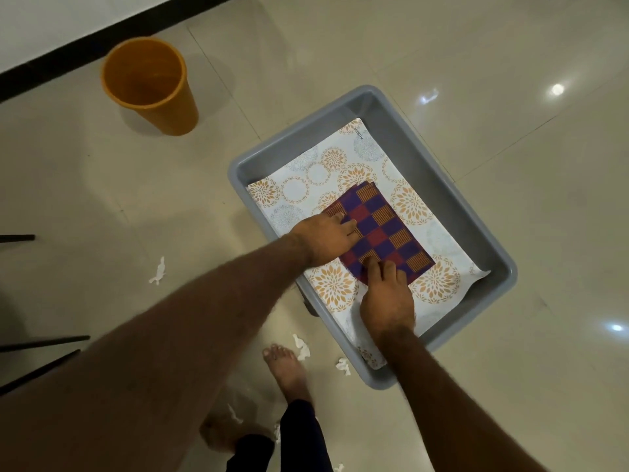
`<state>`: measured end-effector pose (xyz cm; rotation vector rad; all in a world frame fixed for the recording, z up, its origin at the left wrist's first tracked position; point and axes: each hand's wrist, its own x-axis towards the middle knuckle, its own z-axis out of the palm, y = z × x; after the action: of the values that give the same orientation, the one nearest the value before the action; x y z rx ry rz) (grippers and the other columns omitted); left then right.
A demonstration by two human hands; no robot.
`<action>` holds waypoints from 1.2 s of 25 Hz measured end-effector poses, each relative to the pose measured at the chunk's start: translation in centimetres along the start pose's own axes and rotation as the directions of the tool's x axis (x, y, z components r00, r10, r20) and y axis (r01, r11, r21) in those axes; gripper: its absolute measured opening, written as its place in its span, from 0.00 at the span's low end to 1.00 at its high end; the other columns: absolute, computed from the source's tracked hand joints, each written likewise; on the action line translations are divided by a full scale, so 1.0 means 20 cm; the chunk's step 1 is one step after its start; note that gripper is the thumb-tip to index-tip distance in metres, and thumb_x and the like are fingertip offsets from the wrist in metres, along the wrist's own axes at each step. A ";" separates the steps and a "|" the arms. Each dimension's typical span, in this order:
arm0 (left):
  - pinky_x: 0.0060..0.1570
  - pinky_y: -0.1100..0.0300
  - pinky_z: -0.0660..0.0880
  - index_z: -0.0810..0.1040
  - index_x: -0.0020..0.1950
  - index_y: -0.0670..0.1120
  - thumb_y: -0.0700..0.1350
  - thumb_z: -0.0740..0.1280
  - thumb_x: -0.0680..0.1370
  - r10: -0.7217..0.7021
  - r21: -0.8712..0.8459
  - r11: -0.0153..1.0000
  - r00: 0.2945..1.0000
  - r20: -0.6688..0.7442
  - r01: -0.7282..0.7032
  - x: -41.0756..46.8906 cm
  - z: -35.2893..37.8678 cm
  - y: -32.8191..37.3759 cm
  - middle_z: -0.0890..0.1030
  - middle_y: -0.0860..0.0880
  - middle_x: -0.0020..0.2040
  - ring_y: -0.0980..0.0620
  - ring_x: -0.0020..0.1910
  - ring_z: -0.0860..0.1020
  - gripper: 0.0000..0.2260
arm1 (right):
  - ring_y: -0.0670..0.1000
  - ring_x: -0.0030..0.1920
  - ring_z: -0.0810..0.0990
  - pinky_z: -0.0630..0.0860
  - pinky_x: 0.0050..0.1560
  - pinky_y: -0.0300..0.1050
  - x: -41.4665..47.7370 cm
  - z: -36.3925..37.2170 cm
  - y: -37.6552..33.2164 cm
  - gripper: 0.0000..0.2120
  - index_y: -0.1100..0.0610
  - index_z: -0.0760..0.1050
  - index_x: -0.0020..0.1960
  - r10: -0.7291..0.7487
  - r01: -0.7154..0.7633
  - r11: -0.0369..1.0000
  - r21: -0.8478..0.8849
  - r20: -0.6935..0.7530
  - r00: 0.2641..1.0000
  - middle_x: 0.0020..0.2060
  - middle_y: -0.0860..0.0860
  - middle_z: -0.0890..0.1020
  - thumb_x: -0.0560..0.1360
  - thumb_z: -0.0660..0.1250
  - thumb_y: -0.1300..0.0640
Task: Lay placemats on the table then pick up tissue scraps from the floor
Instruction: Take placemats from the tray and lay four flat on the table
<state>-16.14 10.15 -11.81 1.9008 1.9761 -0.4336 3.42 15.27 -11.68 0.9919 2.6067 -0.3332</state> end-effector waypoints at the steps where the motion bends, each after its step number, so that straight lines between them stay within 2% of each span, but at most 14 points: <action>1: 0.70 0.41 0.73 0.62 0.80 0.44 0.50 0.69 0.82 -0.001 0.004 1.000 1.000 -0.010 0.001 0.00 0.01 0.00 0.65 0.39 0.80 0.35 0.77 0.67 0.30 | 0.56 0.65 0.72 0.74 0.66 0.51 0.00 0.00 -0.01 0.33 0.53 0.61 0.76 0.001 -0.001 1.000 -0.004 0.001 1.000 0.67 0.54 0.73 0.76 0.71 0.51; 3: 0.70 0.42 0.73 0.63 0.79 0.44 0.49 0.68 0.82 -0.005 -0.009 1.000 0.999 -0.046 0.005 0.00 0.01 0.00 0.67 0.40 0.79 0.36 0.76 0.68 0.28 | 0.56 0.65 0.71 0.74 0.67 0.51 0.02 0.01 -0.01 0.34 0.53 0.59 0.77 0.002 -0.001 1.000 -0.018 0.008 1.000 0.68 0.54 0.71 0.76 0.71 0.51; 6: 0.68 0.45 0.74 0.67 0.76 0.46 0.50 0.66 0.83 0.025 0.008 1.000 0.993 -0.120 -0.024 -0.02 -0.02 0.00 0.75 0.42 0.73 0.41 0.70 0.74 0.24 | 0.56 0.65 0.72 0.74 0.66 0.51 0.03 -0.04 -0.03 0.35 0.52 0.57 0.77 0.043 -0.044 0.999 0.022 0.026 0.999 0.68 0.54 0.71 0.76 0.71 0.54; 9: 0.65 0.48 0.74 0.68 0.72 0.47 0.52 0.66 0.83 0.052 0.010 0.999 0.978 -0.203 -0.051 -0.10 -0.05 -0.04 0.79 0.44 0.67 0.44 0.65 0.77 0.20 | 0.59 0.58 0.78 0.80 0.56 0.55 0.03 -0.14 -0.05 0.34 0.52 0.58 0.76 0.108 -0.106 0.991 0.077 -0.021 0.994 0.61 0.57 0.77 0.74 0.70 0.60; 12: 0.60 0.48 0.75 0.68 0.71 0.48 0.50 0.66 0.83 -0.017 -0.069 0.998 0.965 -0.261 -0.001 -0.24 -0.12 -0.09 0.81 0.44 0.63 0.43 0.59 0.79 0.18 | 0.60 0.49 0.80 0.80 0.45 0.53 0.04 -0.32 -0.05 0.33 0.54 0.61 0.75 0.097 -0.101 0.995 -0.028 -0.119 0.988 0.52 0.59 0.82 0.73 0.69 0.60; 14: 0.51 0.50 0.77 0.67 0.71 0.49 0.48 0.66 0.83 -0.081 -0.099 0.994 0.961 -0.264 0.057 -0.34 -0.20 -0.13 0.82 0.43 0.60 0.42 0.52 0.80 0.18 | 0.61 0.45 0.80 0.78 0.44 0.53 0.04 -0.49 -0.09 0.32 0.54 0.65 0.74 0.051 -0.075 0.990 -0.117 -0.192 0.980 0.45 0.58 0.83 0.71 0.70 0.59; 17: 0.38 0.53 0.73 0.66 0.68 0.49 0.49 0.62 0.83 -0.157 -0.144 0.982 0.954 -0.256 0.123 -0.52 -0.39 -0.25 0.82 0.44 0.50 0.43 0.40 0.73 0.14 | 0.62 0.46 0.81 0.77 0.48 0.55 0.06 -0.76 -0.21 0.30 0.55 0.70 0.70 -0.063 0.006 0.981 -0.196 -0.287 0.956 0.46 0.57 0.85 0.70 0.74 0.56; 19: 0.36 0.52 0.74 0.66 0.67 0.49 0.50 0.61 0.83 -0.216 -0.146 0.972 0.938 -0.270 0.182 -0.68 -0.53 -0.34 0.82 0.45 0.49 0.43 0.40 0.74 0.13 | 0.61 0.46 0.82 0.77 0.49 0.54 0.06 -0.91 -0.34 0.27 0.55 0.71 0.68 -0.121 0.042 0.971 -0.236 -0.327 0.937 0.46 0.56 0.85 0.71 0.73 0.55; 22: 0.38 0.54 0.73 0.68 0.67 0.51 0.51 0.63 0.83 -0.307 -0.175 0.949 0.898 -0.316 0.263 -1.02 -0.67 -0.46 0.82 0.45 0.50 0.43 0.42 0.79 0.13 | 0.60 0.43 0.82 0.77 0.46 0.50 0.03 -1.13 -0.62 0.26 0.55 0.73 0.68 -0.191 0.106 0.963 -0.246 -0.353 0.916 0.44 0.55 0.85 0.71 0.70 0.61; 26: 0.35 0.54 0.68 0.67 0.68 0.51 0.47 0.67 0.82 -0.518 -0.241 0.854 0.790 -0.327 0.461 -1.63 -0.71 -0.58 0.82 0.45 0.50 0.48 0.38 0.71 0.16 | 0.59 0.39 0.83 0.80 0.38 0.50 -0.07 -1.32 -1.14 0.23 0.58 0.77 0.65 -0.398 0.316 0.911 -0.264 -0.364 0.842 0.42 0.57 0.85 0.70 0.72 0.63; 30: 0.34 0.54 0.70 0.63 0.66 0.52 0.48 0.70 0.80 -0.686 -0.318 0.725 0.680 -0.258 0.611 -2.35 -0.61 -0.62 0.81 0.47 0.50 0.50 0.39 0.72 0.20 | 0.56 0.40 0.82 0.79 0.40 0.49 -0.28 -1.40 -1.77 0.20 0.56 0.77 0.63 -0.606 0.516 0.791 -0.329 -0.298 0.738 0.42 0.54 0.85 0.71 0.71 0.63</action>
<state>-27.83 -26.39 20.31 1.1338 2.8154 -0.0287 -22.85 -4.70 19.72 0.1574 3.1854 0.0440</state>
